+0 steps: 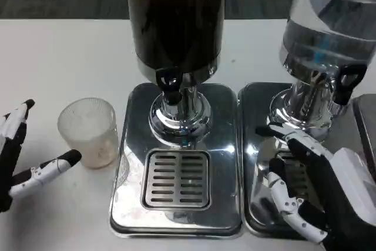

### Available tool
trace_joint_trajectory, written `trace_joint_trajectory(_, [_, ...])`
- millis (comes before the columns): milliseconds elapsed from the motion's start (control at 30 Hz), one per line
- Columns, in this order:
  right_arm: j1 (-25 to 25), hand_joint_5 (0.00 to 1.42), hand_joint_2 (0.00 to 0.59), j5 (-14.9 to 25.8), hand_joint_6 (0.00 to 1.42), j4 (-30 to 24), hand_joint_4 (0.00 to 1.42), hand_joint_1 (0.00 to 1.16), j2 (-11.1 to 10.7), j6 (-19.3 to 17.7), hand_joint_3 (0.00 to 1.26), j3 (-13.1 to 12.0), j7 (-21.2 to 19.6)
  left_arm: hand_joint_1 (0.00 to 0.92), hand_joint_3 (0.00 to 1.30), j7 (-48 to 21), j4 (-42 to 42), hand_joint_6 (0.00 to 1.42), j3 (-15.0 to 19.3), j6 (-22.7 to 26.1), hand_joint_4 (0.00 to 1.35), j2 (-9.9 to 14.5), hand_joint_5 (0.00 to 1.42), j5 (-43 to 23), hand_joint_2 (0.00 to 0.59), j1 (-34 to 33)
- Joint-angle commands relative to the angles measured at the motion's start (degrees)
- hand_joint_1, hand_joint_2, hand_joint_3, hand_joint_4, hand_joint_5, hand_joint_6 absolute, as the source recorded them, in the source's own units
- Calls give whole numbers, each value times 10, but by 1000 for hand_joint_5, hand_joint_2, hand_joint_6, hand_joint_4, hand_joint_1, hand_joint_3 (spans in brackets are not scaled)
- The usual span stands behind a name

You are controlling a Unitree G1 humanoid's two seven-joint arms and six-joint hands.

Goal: Grasp the cup under the faucet to collect the drink, then remove the cup.

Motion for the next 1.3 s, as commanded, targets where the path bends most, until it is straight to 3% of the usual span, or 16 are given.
trace_joint_trajectory(33, [2, 134, 586, 4, 128, -5, 164, 450, -1, 1, 273, -4, -3, 13, 0, 30, 37, 26, -23, -14, 0, 8, 23, 12, 18, -27])
trace_joint_trajectory(533, [29, 134, 586, 0, 128, -17, 164, 450, 6, 0, 273, 0, -7, 21, 0, 60, 139, 44, -83, -38, 0, 8, 34, 10, 31, -103])
trace_joint_trajectory(1300, [36, 134, 586, -1, 128, -31, 164, 446, 4, 8, 280, -4, -2, 23, 0, 88, 205, 54, -127, -65, 0, 7, 38, 21, 36, -162])
